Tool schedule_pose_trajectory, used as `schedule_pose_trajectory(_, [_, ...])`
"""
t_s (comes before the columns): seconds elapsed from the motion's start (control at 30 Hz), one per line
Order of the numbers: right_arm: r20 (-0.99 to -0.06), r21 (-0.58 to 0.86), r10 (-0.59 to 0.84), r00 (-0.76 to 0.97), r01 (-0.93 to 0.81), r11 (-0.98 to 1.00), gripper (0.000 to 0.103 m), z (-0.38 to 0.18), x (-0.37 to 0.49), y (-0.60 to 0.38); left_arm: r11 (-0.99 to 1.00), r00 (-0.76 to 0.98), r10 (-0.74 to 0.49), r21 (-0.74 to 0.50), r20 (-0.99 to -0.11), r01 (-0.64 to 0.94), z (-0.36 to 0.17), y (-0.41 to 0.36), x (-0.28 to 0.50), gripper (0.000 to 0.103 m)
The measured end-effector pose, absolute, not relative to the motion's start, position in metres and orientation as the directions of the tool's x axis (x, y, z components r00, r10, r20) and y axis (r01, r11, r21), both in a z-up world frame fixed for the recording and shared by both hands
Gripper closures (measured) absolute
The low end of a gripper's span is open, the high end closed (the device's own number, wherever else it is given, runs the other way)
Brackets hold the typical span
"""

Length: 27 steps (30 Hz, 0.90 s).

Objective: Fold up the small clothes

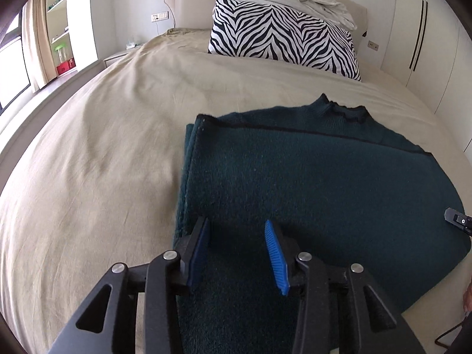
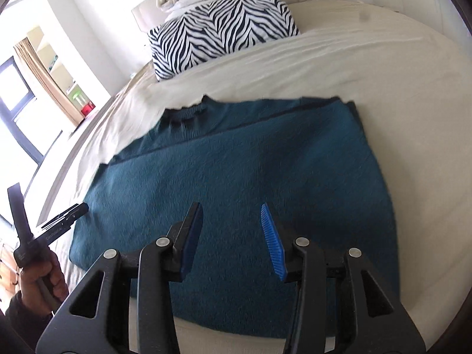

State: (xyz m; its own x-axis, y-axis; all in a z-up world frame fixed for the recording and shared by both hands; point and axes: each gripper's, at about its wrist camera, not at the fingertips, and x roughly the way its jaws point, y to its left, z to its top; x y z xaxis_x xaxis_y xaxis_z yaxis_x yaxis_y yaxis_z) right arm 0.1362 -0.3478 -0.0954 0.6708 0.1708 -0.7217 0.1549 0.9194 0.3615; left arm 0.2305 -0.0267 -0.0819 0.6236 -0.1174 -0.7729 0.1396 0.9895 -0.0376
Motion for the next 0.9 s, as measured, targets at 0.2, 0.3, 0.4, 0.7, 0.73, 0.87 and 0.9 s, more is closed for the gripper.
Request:
schedule_pose_trajectory(0.2, [-0.683, 0.485, 0.105, 0.723, 0.341, 0.805, 0.071, -0.115, 0.097, -0.412, 0.989, 0.62, -0.137, -0.069, -0.773, 0.133, -0.081, -0.006, 0.213, 0.063])
schedule_pose_trajectory(0.3, [-0.679, 0.522, 0.033, 0.733, 0.45, 0.724, 0.066, -0.105, 0.07, -0.429, 0.986, 0.631, -0.16, -0.094, -0.759, 0.137, -0.07, -0.008, 0.192, 0.064])
schedule_pose_trajectory(0.4, [-0.584, 0.648, 0.189, 0.789, 0.313, 0.694, 0.066, -0.093, 0.062, -0.407, 0.978, 0.639, -0.187, -0.081, -0.746, 0.192, -0.062, -0.027, 0.168, 0.062])
schedule_pose_trajectory(0.7, [-0.585, 0.76, 0.625, 0.517, 0.082, 0.645, 0.064, -0.138, 0.136, -0.243, 0.983, 0.558, -0.142, -0.05, -0.818, 0.178, -0.091, -0.035, 0.172, 0.046])
schedule_pose_trajectory(0.73, [-0.603, 0.748, 0.611, 0.512, 0.097, 0.657, 0.064, -0.145, 0.136, -0.24, 0.982, 0.558, -0.144, -0.05, -0.817, 0.18, -0.092, -0.034, 0.172, 0.046])
schedule_pose_trajectory(0.87, [-0.543, 0.789, 0.583, 0.605, 0.131, 0.6, 0.065, -0.145, 0.119, -0.275, 0.982, 0.567, -0.145, -0.046, -0.811, 0.186, -0.094, -0.034, 0.172, 0.046])
schedule_pose_trajectory(0.9, [-0.54, 0.791, 0.56, 0.628, 0.151, 0.593, 0.065, -0.144, 0.113, -0.29, 0.982, 0.57, -0.143, -0.042, -0.809, 0.186, -0.095, -0.034, 0.171, 0.045])
